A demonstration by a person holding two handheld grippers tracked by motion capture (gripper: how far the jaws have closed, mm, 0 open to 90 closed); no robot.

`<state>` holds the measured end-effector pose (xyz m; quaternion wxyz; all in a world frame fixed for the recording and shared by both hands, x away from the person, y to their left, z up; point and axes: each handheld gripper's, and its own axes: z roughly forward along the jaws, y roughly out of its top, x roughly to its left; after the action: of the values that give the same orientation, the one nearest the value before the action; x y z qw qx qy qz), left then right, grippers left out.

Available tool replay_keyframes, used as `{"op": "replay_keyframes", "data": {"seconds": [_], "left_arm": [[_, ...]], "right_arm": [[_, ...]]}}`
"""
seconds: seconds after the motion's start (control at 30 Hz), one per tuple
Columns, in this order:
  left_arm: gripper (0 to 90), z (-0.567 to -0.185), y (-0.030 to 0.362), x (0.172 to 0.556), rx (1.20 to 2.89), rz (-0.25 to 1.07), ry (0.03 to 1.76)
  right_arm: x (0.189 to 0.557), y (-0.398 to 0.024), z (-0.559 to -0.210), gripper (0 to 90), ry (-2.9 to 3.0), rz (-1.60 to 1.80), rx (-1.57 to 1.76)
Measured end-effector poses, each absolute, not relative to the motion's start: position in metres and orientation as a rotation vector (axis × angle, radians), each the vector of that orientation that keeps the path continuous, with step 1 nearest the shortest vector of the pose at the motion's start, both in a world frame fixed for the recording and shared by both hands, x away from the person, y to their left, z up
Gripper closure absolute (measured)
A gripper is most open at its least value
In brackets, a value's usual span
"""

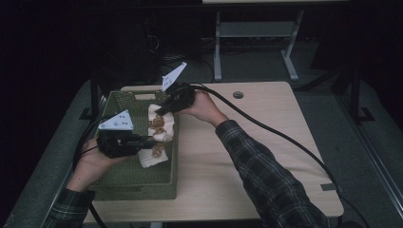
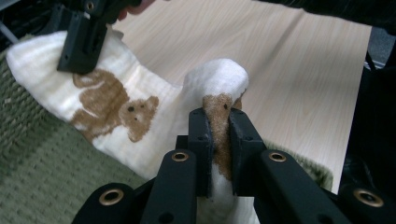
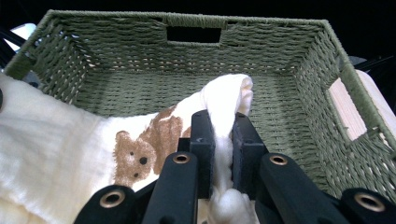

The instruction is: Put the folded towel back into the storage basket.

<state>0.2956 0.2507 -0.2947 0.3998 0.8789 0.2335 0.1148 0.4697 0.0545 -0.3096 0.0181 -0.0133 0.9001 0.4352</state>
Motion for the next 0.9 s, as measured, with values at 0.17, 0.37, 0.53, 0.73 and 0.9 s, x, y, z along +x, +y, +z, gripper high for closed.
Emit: {"op": "replay_keyframes", "data": {"seconds": [0.17, 0.37, 0.53, 0.73, 0.9], "left_arm": [[80.6, -0.307, 0.258, 0.297, 2.241, 0.272, 0.592], [80.5, -0.317, 0.264, 0.297, 2.239, 0.252, 0.612], [80.5, -0.322, 0.268, 0.296, 2.252, 0.243, 0.617], [80.2, -0.328, 0.27, 0.295, 2.26, 0.219, 0.607], [72.6, -0.332, 0.263, 0.296, 2.278, 0.203, 0.569]], "right_arm": [[0.474, 0.062, -0.316, 81.6, 2.813, 1.341, -0.024], [0.475, 0.071, -0.324, 81.6, 2.829, 1.333, -0.022], [0.476, 0.076, -0.33, 81.6, 2.837, 1.332, -0.022], [0.477, 0.08, -0.336, 81.6, 2.854, 1.31, -0.017], [0.478, 0.079, -0.339, 81.6, 2.862, 1.289, -0.024]]}}
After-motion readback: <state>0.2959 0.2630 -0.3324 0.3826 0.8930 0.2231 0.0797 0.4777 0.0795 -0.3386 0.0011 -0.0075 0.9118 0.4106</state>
